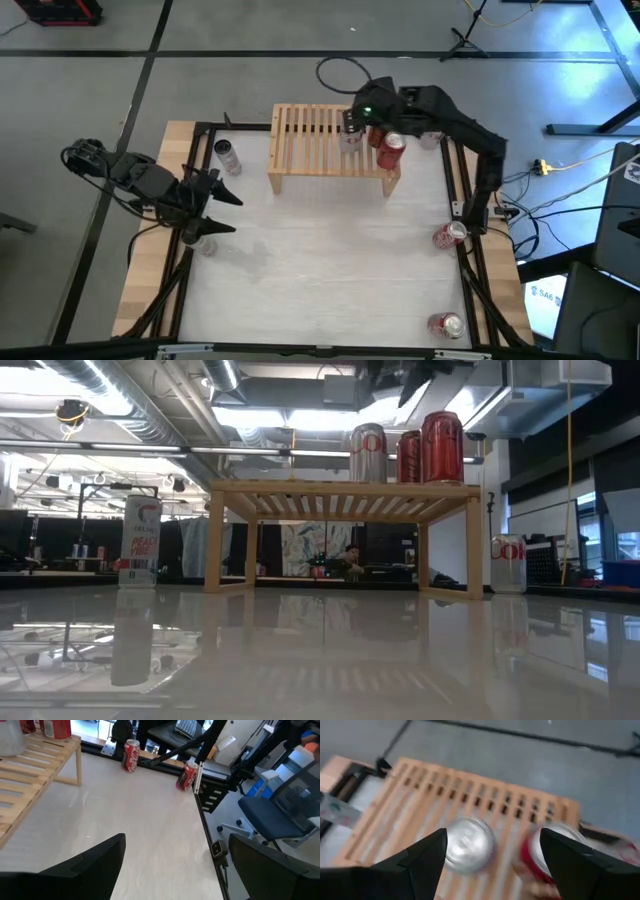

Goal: Place canned beverage on shelf
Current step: Put the silver soda can on the shelf aligned with the other silver soda can

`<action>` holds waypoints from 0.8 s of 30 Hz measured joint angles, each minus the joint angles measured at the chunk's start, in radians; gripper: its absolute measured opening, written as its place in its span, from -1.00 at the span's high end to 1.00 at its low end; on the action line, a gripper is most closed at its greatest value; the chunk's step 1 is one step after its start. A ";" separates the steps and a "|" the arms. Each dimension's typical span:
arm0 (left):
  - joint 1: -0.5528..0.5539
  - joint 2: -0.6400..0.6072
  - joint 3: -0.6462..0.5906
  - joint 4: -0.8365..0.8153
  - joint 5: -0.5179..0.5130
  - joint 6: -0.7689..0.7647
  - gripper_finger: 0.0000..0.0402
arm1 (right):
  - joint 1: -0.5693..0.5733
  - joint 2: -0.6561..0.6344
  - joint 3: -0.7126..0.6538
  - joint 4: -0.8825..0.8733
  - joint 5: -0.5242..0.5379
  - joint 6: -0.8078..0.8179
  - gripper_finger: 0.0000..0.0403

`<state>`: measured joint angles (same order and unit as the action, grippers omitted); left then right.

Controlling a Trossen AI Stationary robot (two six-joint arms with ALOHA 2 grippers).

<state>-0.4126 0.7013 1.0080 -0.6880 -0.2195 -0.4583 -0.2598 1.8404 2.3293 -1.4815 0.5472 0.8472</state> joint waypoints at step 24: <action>0.181 -0.015 0.000 -0.030 -0.009 0.044 -0.73 | -0.538 -0.170 -0.272 -0.089 -0.171 -0.283 -0.51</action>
<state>-0.2314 0.6865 1.0082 -0.7177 -0.2283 -0.4145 -0.7982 1.6703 2.0573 -1.5703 0.3766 0.5640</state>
